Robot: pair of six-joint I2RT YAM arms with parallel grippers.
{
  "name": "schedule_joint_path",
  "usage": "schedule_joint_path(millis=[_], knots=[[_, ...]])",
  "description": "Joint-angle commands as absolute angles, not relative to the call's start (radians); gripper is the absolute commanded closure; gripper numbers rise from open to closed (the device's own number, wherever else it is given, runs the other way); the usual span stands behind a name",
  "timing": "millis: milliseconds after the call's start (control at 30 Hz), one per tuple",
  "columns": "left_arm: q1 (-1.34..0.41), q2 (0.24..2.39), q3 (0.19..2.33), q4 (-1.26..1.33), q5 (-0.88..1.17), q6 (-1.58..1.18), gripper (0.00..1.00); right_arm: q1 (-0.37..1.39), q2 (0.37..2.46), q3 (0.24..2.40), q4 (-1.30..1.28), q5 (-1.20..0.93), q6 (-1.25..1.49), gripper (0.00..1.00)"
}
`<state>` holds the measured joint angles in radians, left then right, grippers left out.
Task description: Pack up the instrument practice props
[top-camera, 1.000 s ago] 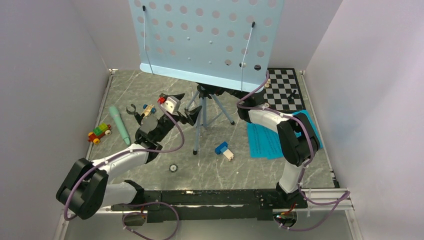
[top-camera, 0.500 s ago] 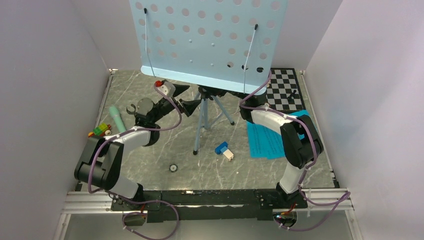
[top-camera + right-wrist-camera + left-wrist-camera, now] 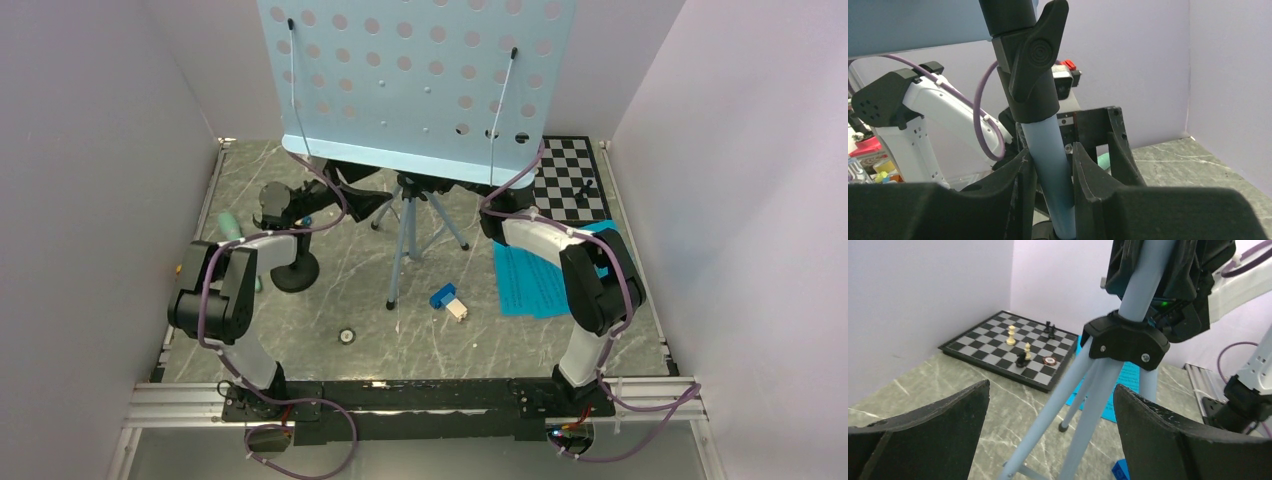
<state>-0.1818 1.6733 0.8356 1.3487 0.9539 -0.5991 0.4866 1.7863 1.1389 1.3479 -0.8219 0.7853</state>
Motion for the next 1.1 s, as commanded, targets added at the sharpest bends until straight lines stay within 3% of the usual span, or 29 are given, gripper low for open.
schedule_joint_path(millis=[0,167,333,533,767,1067], knots=[[-0.204,1.715,0.862,1.426,1.038,-0.675,0.06,0.506,1.834,1.106,1.146,-0.96,0.941,1.0],[-0.242,1.697,0.835,1.275,0.991,-0.533,0.16,0.486,1.866,1.045,1.223,-0.928,0.94,1.0],[-0.255,1.692,0.792,1.312,0.944,-0.535,0.09,0.448,1.934,1.017,1.403,-0.914,1.08,1.0],[-0.248,1.668,0.764,1.347,0.929,-0.536,0.01,0.419,1.945,1.029,1.378,-0.929,1.074,1.0],[-0.218,1.756,0.781,1.655,0.941,-0.795,0.01,0.403,1.963,1.029,1.406,-0.936,1.097,1.0],[-0.265,1.734,0.831,1.529,0.946,-0.705,0.01,0.413,1.954,1.035,1.386,-0.935,1.085,1.0]])
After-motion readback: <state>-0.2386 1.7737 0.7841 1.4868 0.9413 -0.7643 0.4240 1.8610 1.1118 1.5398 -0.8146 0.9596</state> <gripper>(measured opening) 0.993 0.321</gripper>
